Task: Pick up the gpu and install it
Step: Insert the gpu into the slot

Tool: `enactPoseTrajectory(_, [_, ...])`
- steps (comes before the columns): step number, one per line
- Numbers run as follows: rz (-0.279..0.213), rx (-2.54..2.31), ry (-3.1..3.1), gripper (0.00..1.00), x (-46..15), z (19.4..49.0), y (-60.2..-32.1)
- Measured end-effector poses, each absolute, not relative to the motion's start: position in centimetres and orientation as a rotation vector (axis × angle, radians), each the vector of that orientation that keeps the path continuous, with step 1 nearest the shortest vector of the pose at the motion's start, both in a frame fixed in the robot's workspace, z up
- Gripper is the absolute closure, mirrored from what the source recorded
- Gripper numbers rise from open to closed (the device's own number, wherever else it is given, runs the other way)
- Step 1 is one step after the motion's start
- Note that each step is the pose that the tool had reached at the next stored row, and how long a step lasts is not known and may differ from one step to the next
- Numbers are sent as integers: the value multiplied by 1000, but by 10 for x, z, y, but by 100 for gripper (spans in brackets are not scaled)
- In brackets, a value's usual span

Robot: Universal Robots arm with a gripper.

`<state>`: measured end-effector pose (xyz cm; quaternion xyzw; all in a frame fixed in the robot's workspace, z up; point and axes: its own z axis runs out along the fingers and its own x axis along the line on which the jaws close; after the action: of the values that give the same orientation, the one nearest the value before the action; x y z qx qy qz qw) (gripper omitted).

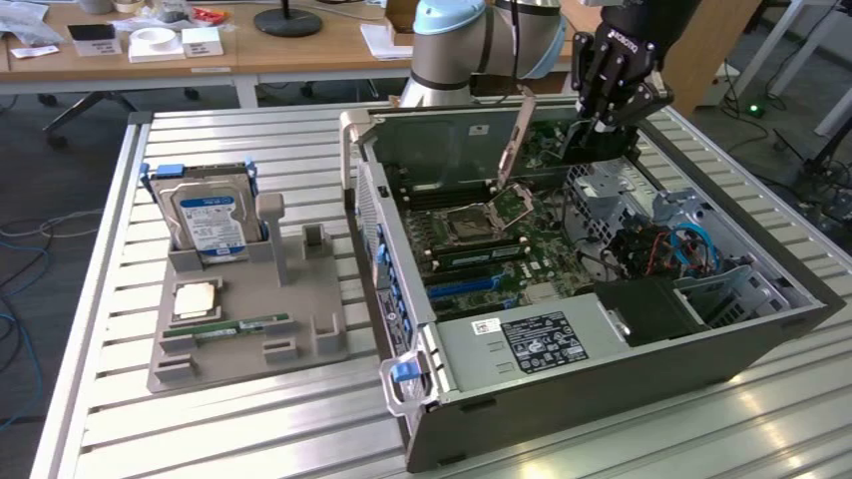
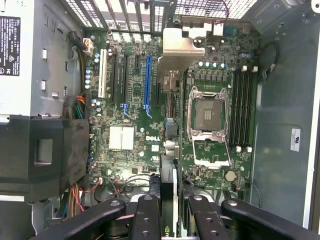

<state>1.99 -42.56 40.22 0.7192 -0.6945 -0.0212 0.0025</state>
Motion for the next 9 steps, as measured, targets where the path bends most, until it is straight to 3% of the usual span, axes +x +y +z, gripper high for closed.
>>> enactPoseTrajectory(9, [-63,2258,-2179,74,19,397,-426])
